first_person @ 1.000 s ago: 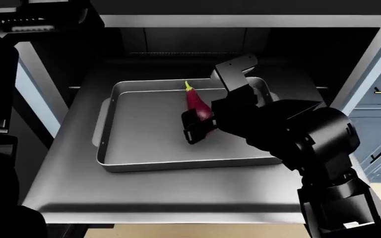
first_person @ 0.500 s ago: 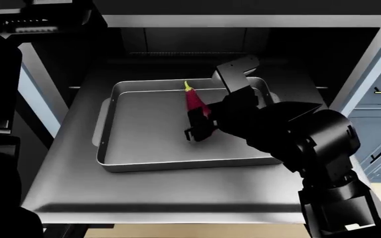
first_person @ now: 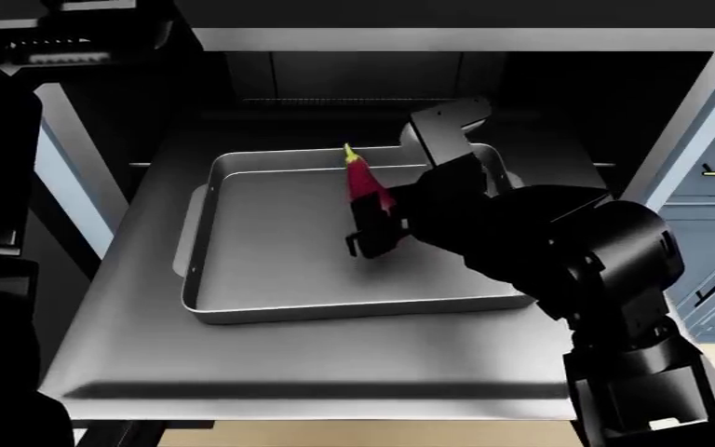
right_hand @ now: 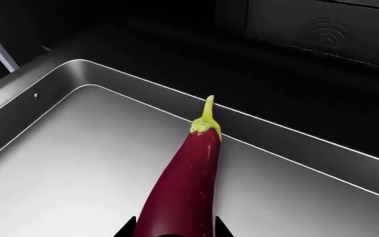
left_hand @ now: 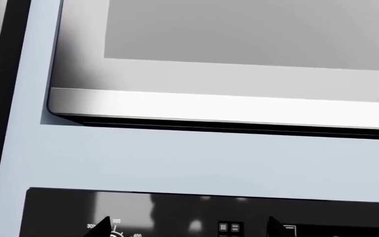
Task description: Pick the eggplant from the top rack in the oven and place it on the plate on the counter.
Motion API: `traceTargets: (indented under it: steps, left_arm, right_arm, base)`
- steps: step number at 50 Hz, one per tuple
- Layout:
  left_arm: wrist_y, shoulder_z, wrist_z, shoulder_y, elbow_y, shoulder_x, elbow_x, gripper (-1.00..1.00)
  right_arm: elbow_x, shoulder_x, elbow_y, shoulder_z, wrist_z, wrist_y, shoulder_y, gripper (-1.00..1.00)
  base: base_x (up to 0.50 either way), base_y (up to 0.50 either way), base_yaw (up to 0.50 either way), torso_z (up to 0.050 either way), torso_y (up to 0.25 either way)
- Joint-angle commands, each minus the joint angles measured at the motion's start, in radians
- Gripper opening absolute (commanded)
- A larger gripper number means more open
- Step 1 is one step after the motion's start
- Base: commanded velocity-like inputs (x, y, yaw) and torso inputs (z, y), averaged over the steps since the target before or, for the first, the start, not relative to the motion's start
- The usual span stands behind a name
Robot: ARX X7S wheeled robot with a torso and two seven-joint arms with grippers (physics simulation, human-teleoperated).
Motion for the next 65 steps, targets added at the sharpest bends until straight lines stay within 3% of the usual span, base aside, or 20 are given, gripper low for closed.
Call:
traceTargets:
  steps: [1,21,45,65]
  left_arm:
    - [0.012,0.011,-0.014,-0.002,-0.003,-0.006,-0.011,1.00]
    - [0.044,0.034,0.000,0.007,-0.008,-0.016,0.014,1.00]
    - [0.068,0.054,-0.005,0.005,-0.010,-0.031,0.021,1.00]
    - [0.088,0.062,-0.023,0.011,-0.008,-0.036,0.002,1.00]
  right_arm:
    - [0.012,0.007,-0.046,0.007,0.008,0.011,0.015,-1.00]
    - [0.087,0.034,-0.266,0.074,0.093,0.098,-0.014,-1.00]
    - [0.272,0.003,-0.529,0.281,0.281,0.301,-0.008,-1.00]
    - [0.474,0.006,-0.556,0.322,0.446,0.321,-0.001,-1.00]
  base:
    - [0.00,0.00,0.00,0.000,0.000]
    - [0.00,0.00,0.00,0.000,0.000]
    - [0.00,0.00,0.00,0.000,0.000]
    - [0.00,0.00,0.00,0.000,0.000]
